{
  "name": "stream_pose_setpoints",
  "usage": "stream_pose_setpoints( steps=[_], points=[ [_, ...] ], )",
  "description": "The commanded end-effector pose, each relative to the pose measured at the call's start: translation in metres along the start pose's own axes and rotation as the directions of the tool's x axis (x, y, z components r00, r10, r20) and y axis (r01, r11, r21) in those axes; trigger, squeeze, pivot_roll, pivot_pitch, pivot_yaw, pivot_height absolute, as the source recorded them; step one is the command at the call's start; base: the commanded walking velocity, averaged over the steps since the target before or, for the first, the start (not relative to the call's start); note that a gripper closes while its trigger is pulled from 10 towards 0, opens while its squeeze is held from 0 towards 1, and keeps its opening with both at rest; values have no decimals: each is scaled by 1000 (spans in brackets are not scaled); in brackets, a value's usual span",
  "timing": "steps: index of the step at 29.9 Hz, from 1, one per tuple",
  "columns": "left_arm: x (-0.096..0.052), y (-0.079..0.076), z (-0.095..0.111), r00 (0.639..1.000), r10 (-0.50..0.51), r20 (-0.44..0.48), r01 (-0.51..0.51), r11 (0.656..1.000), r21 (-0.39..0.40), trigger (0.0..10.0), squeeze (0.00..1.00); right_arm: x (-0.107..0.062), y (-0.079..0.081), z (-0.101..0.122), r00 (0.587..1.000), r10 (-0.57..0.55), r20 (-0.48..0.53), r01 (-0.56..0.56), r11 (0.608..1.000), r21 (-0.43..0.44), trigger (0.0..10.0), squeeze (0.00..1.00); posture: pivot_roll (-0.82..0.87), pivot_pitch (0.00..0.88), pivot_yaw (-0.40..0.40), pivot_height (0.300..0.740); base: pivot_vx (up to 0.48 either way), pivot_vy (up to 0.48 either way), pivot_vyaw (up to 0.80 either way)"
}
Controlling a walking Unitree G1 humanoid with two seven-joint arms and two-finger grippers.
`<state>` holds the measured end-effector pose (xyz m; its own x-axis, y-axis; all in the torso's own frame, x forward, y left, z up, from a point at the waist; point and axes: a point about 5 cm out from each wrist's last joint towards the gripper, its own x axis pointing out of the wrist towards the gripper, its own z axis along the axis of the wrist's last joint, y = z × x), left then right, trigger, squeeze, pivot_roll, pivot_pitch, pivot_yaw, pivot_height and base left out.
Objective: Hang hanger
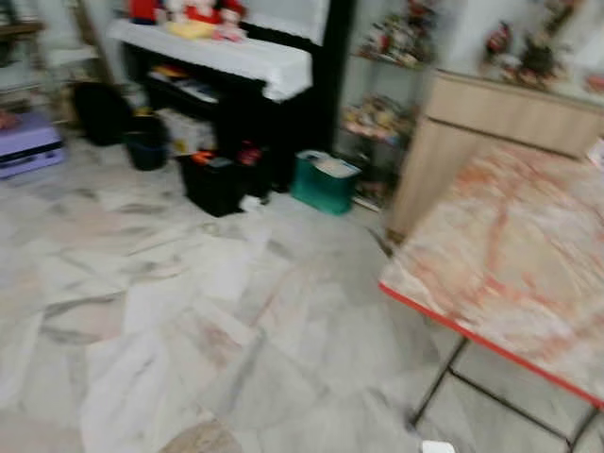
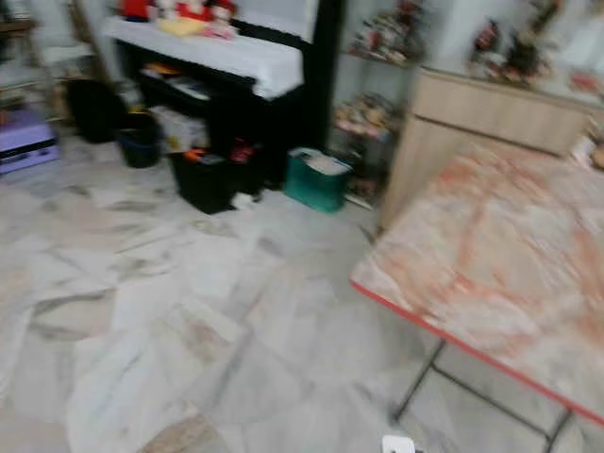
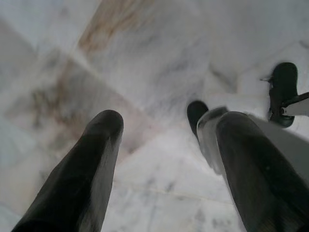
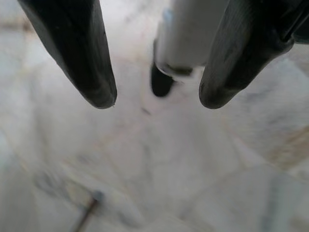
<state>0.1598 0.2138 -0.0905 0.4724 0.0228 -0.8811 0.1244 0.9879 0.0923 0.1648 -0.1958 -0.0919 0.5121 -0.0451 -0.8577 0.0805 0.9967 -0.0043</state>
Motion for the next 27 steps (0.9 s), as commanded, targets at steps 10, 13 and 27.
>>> stream_pose_setpoints(
  steps=[10,13,27],
  points=[
    [0,1,3,993,100,66,-81,965,-249,10000,0,0,-19,26,998,38,51,-39,999,20,10000,0,191,0,-58,740,0,0,-766],
    [0,1,4,993,99,66,-80,966,-247,10000,0,0,-18,26,998,39,51,-40,999,22,10000,0,191,0,-56,740,0,0,-767],
    [-4,9,-12,994,102,43,-89,965,-249,10000,0,0,-18,26,998,41,52,-42,999,22,10000,0,189,0,-54,740,0,0,-764]
  ],
)
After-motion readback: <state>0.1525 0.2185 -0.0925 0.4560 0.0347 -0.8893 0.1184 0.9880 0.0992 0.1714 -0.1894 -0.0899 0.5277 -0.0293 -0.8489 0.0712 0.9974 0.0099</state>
